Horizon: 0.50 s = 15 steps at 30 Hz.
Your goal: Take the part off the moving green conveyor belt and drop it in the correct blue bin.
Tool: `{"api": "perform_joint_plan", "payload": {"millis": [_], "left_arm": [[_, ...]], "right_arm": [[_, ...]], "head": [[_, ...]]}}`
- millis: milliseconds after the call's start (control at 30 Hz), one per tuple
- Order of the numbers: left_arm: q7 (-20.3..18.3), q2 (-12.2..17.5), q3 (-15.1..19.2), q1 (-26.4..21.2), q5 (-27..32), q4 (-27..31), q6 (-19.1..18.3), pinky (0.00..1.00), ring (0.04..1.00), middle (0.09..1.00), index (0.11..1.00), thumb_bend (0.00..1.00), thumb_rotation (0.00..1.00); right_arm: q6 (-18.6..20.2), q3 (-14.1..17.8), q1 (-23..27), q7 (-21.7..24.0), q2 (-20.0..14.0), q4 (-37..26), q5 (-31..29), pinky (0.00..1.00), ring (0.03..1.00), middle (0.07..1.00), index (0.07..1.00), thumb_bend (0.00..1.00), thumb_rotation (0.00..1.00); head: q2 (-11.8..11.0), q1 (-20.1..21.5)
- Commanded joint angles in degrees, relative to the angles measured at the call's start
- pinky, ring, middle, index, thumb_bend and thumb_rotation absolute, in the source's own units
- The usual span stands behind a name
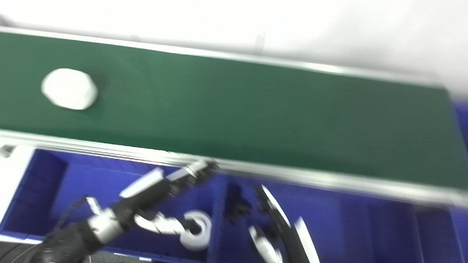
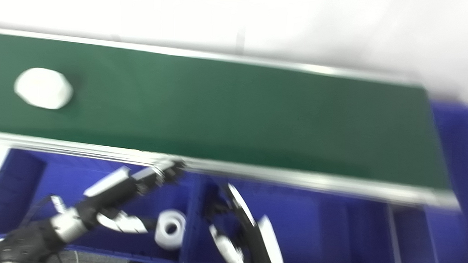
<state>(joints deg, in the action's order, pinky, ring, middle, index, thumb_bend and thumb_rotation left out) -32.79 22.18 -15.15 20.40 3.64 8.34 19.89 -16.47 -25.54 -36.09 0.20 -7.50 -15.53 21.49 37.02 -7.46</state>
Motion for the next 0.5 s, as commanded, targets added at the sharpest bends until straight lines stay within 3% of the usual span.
{"api": "perform_joint_plan", "payload": {"millis": [0,200,467], "left_arm": [[1.1,0.0,0.1,-0.5,-0.7,1.1,2.4,0.87,0.934,0.967,0.942,0.49,0.41],[1.6,-0.2,-0.2,-1.0,-0.8,1.9,1.9,0.84,0.917,0.958,0.927,0.51,0.3],[1.7,0.3,-0.3,-1.5,-0.2,2.6,1.7,0.86,0.928,0.966,0.934,0.51,0.27]], "right_arm": [[-4.7,0.3,-0.1,-1.4,0.4,0.1,0.0,0.81,0.906,0.936,0.91,0.3,0.79],[-5.1,0.6,0.5,-1.0,0.3,0.3,-0.8,0.8,0.902,0.932,0.902,0.24,0.7],[-4.7,0.6,1.1,-0.4,-0.1,0.2,-1.1,0.83,0.915,0.939,0.913,0.24,0.74]], "head": [[-0.4,-0.1],[0.6,0.1],[1.2,0.5]]}}
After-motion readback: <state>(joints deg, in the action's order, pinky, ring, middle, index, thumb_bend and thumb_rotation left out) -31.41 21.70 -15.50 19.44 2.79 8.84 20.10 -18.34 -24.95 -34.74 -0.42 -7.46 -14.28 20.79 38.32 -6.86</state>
